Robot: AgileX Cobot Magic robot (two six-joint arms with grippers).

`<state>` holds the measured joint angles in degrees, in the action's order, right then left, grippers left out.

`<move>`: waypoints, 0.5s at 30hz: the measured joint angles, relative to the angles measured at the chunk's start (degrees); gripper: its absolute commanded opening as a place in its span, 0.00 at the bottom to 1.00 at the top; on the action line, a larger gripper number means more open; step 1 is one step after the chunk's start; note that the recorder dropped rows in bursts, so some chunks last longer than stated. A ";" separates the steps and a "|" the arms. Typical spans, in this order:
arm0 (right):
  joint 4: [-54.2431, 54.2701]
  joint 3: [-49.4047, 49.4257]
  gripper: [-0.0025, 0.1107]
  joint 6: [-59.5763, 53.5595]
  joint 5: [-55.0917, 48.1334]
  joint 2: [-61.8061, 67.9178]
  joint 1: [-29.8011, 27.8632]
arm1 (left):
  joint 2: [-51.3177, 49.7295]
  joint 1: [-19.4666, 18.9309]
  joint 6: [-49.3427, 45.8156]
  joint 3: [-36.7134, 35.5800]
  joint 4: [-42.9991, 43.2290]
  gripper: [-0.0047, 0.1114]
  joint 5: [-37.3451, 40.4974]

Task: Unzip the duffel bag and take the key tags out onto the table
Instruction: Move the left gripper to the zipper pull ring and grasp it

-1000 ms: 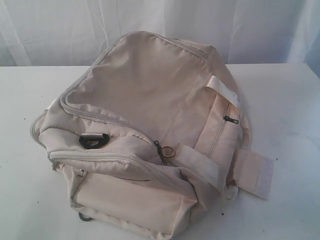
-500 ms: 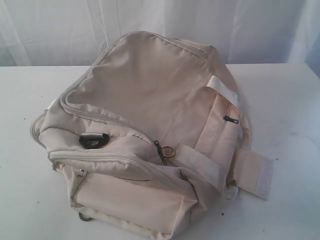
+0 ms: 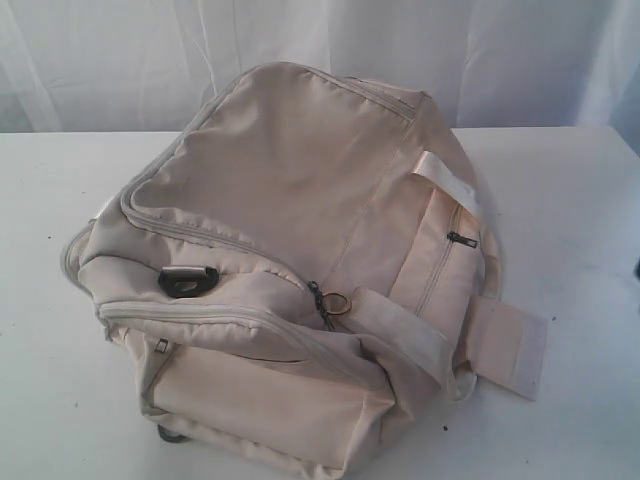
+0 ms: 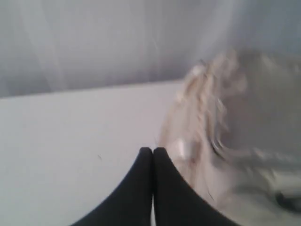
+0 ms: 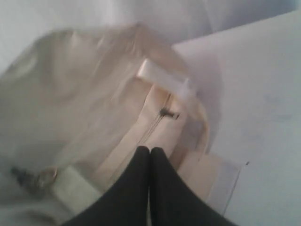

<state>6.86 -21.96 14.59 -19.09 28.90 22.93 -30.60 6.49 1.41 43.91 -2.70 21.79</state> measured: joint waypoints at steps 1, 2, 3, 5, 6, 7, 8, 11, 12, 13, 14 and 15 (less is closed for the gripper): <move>2.40 -2.70 0.02 -5.20 -3.16 3.07 1.52 | -2.60 2.03 -4.40 2.48 -2.32 0.04 5.42; 5.43 -6.15 0.02 -11.69 -7.51 7.01 3.20 | -5.13 4.08 -9.21 4.67 -5.12 0.04 10.58; 8.29 -9.64 0.02 -17.91 -12.05 11.04 4.66 | -7.08 6.08 -13.14 6.52 -7.53 0.04 14.31; 12.71 -15.72 0.02 -27.40 -19.75 18.32 6.64 | -11.32 9.56 -21.60 9.08 -13.53 0.04 21.57; 14.10 -18.85 0.02 -31.58 -23.26 22.17 7.27 | -12.83 10.65 -24.20 9.67 -15.58 0.04 24.02; 14.85 -21.14 0.03 -35.04 -25.78 25.94 7.51 | -14.42 11.75 -26.75 10.08 -17.51 0.04 25.68; 15.35 -23.68 0.06 -37.99 -27.51 29.53 7.80 | -15.66 12.53 -28.58 10.20 -18.73 0.04 26.84; 16.00 -29.13 0.24 -43.65 -29.77 37.90 7.95 | -17.74 13.24 -31.15 10.42 -19.48 0.04 28.52; 16.12 -30.26 0.33 -44.92 -29.99 40.37 8.07 | -17.99 13.34 -31.35 10.42 -19.48 0.04 28.65; 16.25 -31.10 0.41 -45.76 -29.99 42.68 8.08 | -18.16 13.34 -31.66 10.56 -19.48 0.04 28.89; 16.25 -31.59 0.50 -46.16 -29.99 44.42 8.19 | -18.16 13.34 -31.91 10.56 -19.53 0.04 28.89; 16.33 -31.90 0.57 -46.71 -29.99 46.48 8.32 | -18.16 13.34 -31.91 10.56 -19.64 0.04 28.89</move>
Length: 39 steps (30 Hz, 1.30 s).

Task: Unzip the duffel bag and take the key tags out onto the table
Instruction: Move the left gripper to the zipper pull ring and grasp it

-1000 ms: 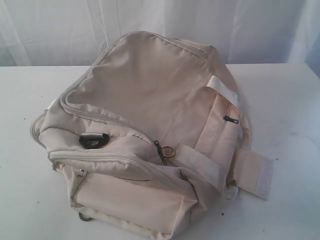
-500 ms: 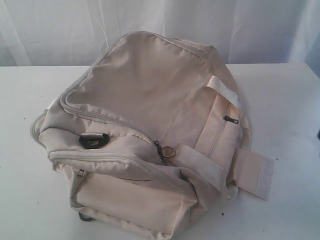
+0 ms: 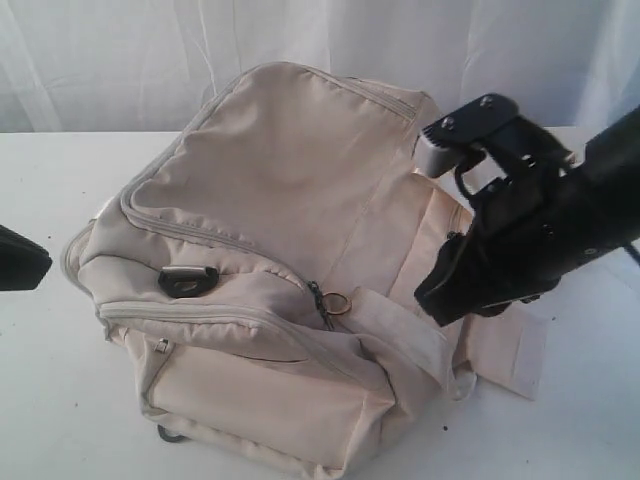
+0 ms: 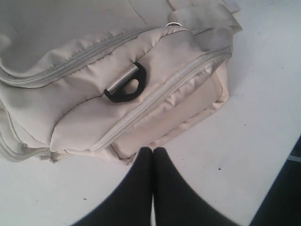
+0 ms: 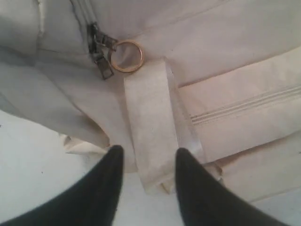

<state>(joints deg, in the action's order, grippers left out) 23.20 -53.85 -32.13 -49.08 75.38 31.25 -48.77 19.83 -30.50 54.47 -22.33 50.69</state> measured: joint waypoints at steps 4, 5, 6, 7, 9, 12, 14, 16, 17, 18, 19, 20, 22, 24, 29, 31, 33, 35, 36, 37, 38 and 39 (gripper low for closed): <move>0.00 -0.30 0.62 -4.01 0.74 7.29 0.11 | 0.00 0.00 -0.24 0.00 0.00 0.04 0.00; 0.00 -0.30 0.61 -4.64 1.40 8.58 0.11 | 0.00 0.00 -0.24 0.00 -0.04 0.04 0.00; 0.00 -0.30 0.60 -5.16 2.54 10.13 0.11 | 0.00 0.00 -0.24 0.00 -0.17 0.04 0.00; 0.00 -0.30 0.58 -5.47 3.94 11.53 0.11 | 0.00 0.00 -0.24 0.00 -0.15 0.04 0.00; 0.00 -0.40 0.50 -5.68 5.93 13.70 0.11 | 0.00 0.00 -0.37 0.00 -0.29 0.04 0.00; 0.00 -0.40 0.26 -5.81 6.49 16.05 0.11 | 0.00 0.00 -0.75 0.00 -0.42 0.04 0.00; 0.00 -0.40 0.05 -5.81 5.86 16.57 0.11 | 0.00 0.00 -1.00 0.00 -0.42 0.04 0.00; 0.00 -0.92 0.02 -5.81 3.95 16.57 0.11 | 0.00 0.00 -1.26 0.00 -0.42 0.04 -0.36; -0.25 -1.38 0.02 -5.64 3.19 16.57 0.11 | 0.00 0.00 -1.26 0.00 -0.42 0.04 -0.38; -0.74 -2.29 0.02 -4.65 2.18 16.33 0.11 | 0.00 0.00 -1.26 0.00 -0.42 0.04 -0.48; -1.32 -3.07 0.02 -3.52 1.56 15.91 0.11 | 0.00 0.00 -1.26 0.00 -0.42 0.04 -0.61; -2.01 -3.93 0.02 -2.24 1.07 15.28 0.11 | 0.00 0.00 -1.26 0.00 -0.42 0.04 -0.91; -3.48 -5.98 0.02 0.61 0.24 12.73 0.11 | 0.00 0.00 -1.26 0.00 -0.42 0.04 -1.45; -4.20 -7.08 0.02 2.44 -0.13 8.79 0.11 | 0.00 0.00 -1.26 0.00 -0.42 0.04 -1.87; -4.81 -7.68 0.02 3.81 -1.18 0.06 0.11 | -1.97 0.00 -1.59 0.00 -3.40 0.04 -3.40; -5.22 -7.68 0.02 4.10 -1.72 -2.66 0.11 | -3.78 0.00 -2.79 0.46 -5.67 0.04 -3.61; -5.55 -7.68 0.02 4.54 -2.36 -4.84 0.11 | -6.87 0.00 -5.31 1.92 -9.67 0.04 -3.35; -5.72 -7.68 0.02 5.17 -3.16 -6.02 0.11 | -10.56 0.00 -8.57 4.37 -14.80 0.04 -2.07; -5.93 -7.68 0.02 5.40 -3.20 -6.24 0.11 | -12.21 0.00 -9.85 5.59 -17.33 0.04 -1.37; -5.94 -7.68 0.02 5.81 -3.25 -6.22 0.11 | -14.30 0.19 -11.07 7.25 -19.54 0.04 -0.66; -5.94 -7.68 0.02 6.00 -3.36 -6.22 0.11 | -16.42 0.48 -11.91 9.04 -21.05 0.04 -0.21; -5.94 -7.68 0.02 6.31 -3.36 -6.22 0.11 | -18.55 0.94 -12.34 10.53 -21.81 0.04 -0.09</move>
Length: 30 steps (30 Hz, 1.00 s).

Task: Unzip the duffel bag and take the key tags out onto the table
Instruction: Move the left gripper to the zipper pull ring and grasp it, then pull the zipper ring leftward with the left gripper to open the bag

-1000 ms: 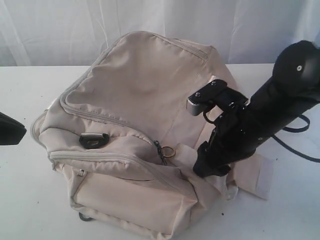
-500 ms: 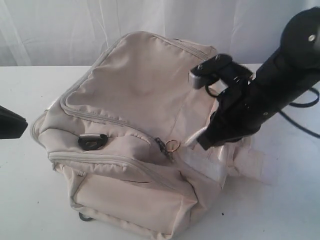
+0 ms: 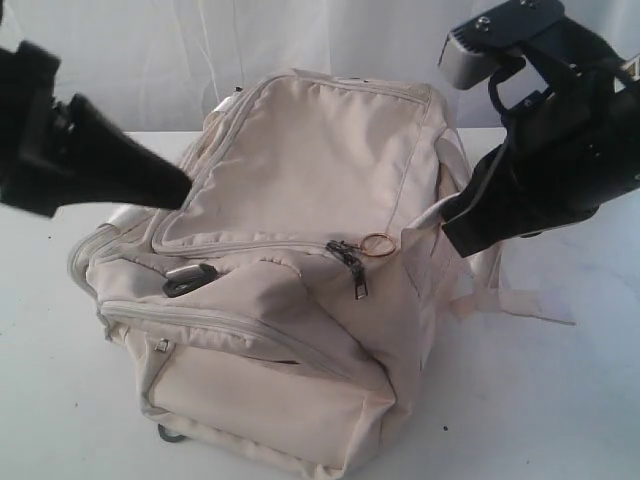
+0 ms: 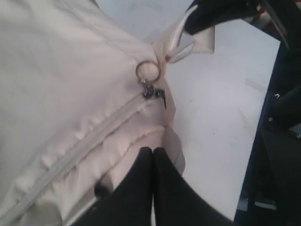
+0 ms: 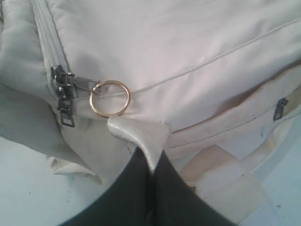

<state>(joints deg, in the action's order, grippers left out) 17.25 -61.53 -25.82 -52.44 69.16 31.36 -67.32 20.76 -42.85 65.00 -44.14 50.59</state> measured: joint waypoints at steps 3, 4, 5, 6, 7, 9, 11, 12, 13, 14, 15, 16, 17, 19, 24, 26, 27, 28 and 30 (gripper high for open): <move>0.00 0.64 0.02 1.34 0.29 0.00 0.00 | -6.10 2.17 -0.51 5.86 -1.15 0.04 0.14; 0.00 0.80 0.02 1.91 0.53 0.00 0.00 | -8.25 3.22 -0.83 7.78 -1.15 0.04 0.14; 0.00 1.04 0.02 2.38 0.71 0.00 0.00 | -10.40 4.40 -1.03 9.62 -1.15 0.06 -0.10; 0.10 1.19 0.02 2.89 1.14 0.00 0.00 | -12.08 5.45 -1.33 11.07 -0.81 0.09 -0.41; 0.22 1.45 0.02 3.48 1.59 0.00 0.00 | -14.13 6.76 -1.70 12.77 -0.04 0.14 -0.85; 0.23 1.69 0.02 4.88 1.91 0.00 0.00 | -17.93 8.98 -2.55 15.42 2.40 0.25 -1.97; 0.35 1.72 0.02 6.75 2.32 0.00 0.00 | -21.25 11.00 -3.08 17.51 4.65 0.42 -3.41; 0.35 1.72 0.02 10.03 3.07 0.00 0.00 | -23.70 12.55 -4.21 18.49 5.63 0.47 -4.99; 0.35 1.72 0.02 11.61 3.41 0.00 0.00 | -24.82 13.22 -5.34 18.65 5.93 0.52 -5.98; 0.35 1.72 0.02 15.90 4.03 0.00 0.00 | -26.45 14.29 -8.30 18.78 6.37 0.54 -7.29; 0.35 1.82 0.02 17.95 4.47 0.00 0.00 | -27.14 14.88 -9.99 18.78 6.37 0.56 -7.71; 0.35 1.82 0.02 21.03 4.93 0.00 0.00 | -28.16 15.94 -12.43 18.78 6.37 0.56 -8.76; 0.35 1.82 0.02 22.49 5.05 0.00 0.00 | -28.50 16.89 -13.91 18.78 6.37 0.56 -10.21; 0.35 1.82 0.02 23.75 5.27 0.00 0.00 | -28.79 17.97 -15.29 18.78 6.37 0.56 -12.70; 0.35 1.82 0.02 25.82 5.49 0.00 0.00 | -30.45 18.37 -15.66 18.78 6.37 0.56 -13.65; 0.35 1.82 0.02 26.13 5.54 0.00 0.00 | -31.46 18.37 -15.66 18.78 6.37 0.56 -13.12; 0.35 1.82 0.02 26.25 5.54 0.00 0.00 | -31.55 18.37 -15.66 18.78 6.47 0.56 -12.92; 0.45 1.95 0.02 26.23 5.54 0.00 0.00 | -31.80 18.37 -15.31 18.78 6.78 0.56 -12.67; 0.47 1.95 0.02 26.23 5.54 0.00 0.00 | -31.83 18.37 -13.89 18.78 7.15 0.52 -12.23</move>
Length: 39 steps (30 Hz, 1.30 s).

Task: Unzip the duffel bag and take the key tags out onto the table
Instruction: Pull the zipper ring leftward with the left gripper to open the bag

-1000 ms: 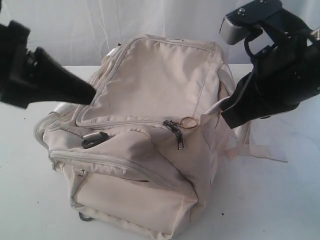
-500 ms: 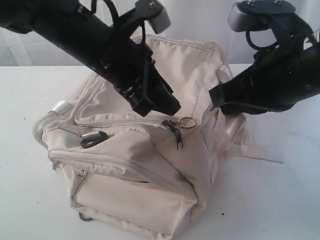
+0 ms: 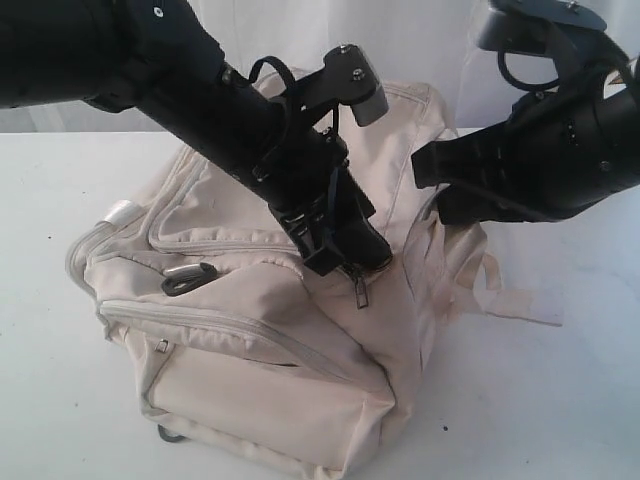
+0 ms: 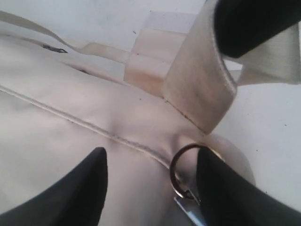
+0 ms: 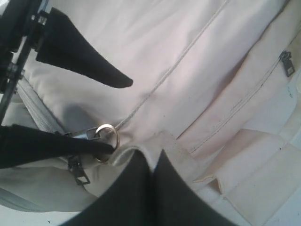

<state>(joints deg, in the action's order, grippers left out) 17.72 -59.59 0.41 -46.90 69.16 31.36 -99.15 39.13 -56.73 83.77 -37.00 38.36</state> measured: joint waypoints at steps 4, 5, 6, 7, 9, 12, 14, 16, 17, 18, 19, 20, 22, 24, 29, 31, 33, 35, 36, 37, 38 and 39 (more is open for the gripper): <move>0.11 0.00 0.02 0.00 0.00 0.00 0.00 | 0.00 0.00 2.27 0.14 0.82 0.28 1.59; 0.11 0.00 0.02 0.00 0.00 0.00 0.00 | 0.00 0.00 2.30 0.14 0.82 0.21 2.11; 0.11 0.00 0.02 0.00 0.00 0.00 0.00 | 0.00 0.00 2.45 0.14 0.82 0.16 2.65; 0.11 0.00 0.02 0.00 0.00 0.00 0.00 | 0.00 0.00 2.44 0.14 0.82 0.10 3.13; 0.11 0.00 0.02 0.00 0.00 0.00 0.00 | 0.00 0.00 3.15 0.14 0.96 0.04 3.68; 0.11 0.00 0.02 0.00 0.00 0.00 0.00 | 0.27 0.00 3.81 0.14 1.04 0.04 3.90; 0.11 0.00 0.02 0.00 0.00 0.00 0.00 | 0.89 0.00 3.95 0.14 1.41 0.04 4.15; 0.11 0.00 0.02 0.00 0.00 0.00 0.00 | 2.19 0.00 4.03 0.14 2.38 0.04 4.45; 0.11 0.00 0.02 0.00 0.09 0.00 0.00 | 2.87 0.00 4.03 0.14 2.89 0.04 4.59; 0.11 0.00 0.02 0.00 0.09 0.00 0.00 | 3.57 0.00 4.03 0.14 3.59 0.04 4.70; 0.11 0.00 0.02 0.00 0.24 0.00 0.00 | 4.12 0.00 4.03 0.14 4.15 0.04 4.82; 0.11 0.00 0.02 0.00 0.28 0.00 0.00 | 4.74 0.00 4.15 0.14 4.91 0.04 4.82; 0.11 0.00 0.02 0.00 0.28 0.00 0.00 | 5.68 0.00 4.15 0.14 6.70 0.04 5.07; 0.11 0.00 0.02 0.00 0.28 0.00 0.00 | 6.78 -0.10 4.15 0.14 7.65 0.04 5.31; 0.11 0.00 0.02 0.00 0.28 0.00 0.00 | 8.94 -0.10 4.15 0.14 9.15 0.04 5.70; 0.11 0.00 0.02 0.00 0.28 0.00 0.00 | 9.64 -0.10 4.15 0.14 11.16 0.04 6.60; 0.11 0.00 0.02 0.00 0.28 0.00 0.00 | 10.47 -0.10 5.70 0.14 14.64 0.04 8.30; 0.11 0.00 0.02 0.00 0.28 0.00 0.00 | 11.38 -0.10 9.33 0.14 19.03 0.04 10.07; 0.11 0.00 0.02 0.00 0.28 0.00 0.00 | 11.75 -0.10 11.72 0.14 21.72 0.04 11.00; 0.11 0.00 0.02 0.00 0.16 0.00 0.00 | 12.07 -0.10 14.23 0.14 24.05 0.04 11.80; 0.11 0.00 0.02 0.00 0.16 0.00 0.00 | 12.37 -0.10 16.09 0.14 25.65 0.04 12.18; 0.11 0.00 0.02 0.00 0.16 0.00 0.00 | 12.85 -0.10 17.97 0.14 27.26 0.04 12.64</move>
<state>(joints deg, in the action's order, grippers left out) 17.83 -59.59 0.41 -46.74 69.16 31.36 -86.29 39.03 -38.76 83.91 -9.74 51.00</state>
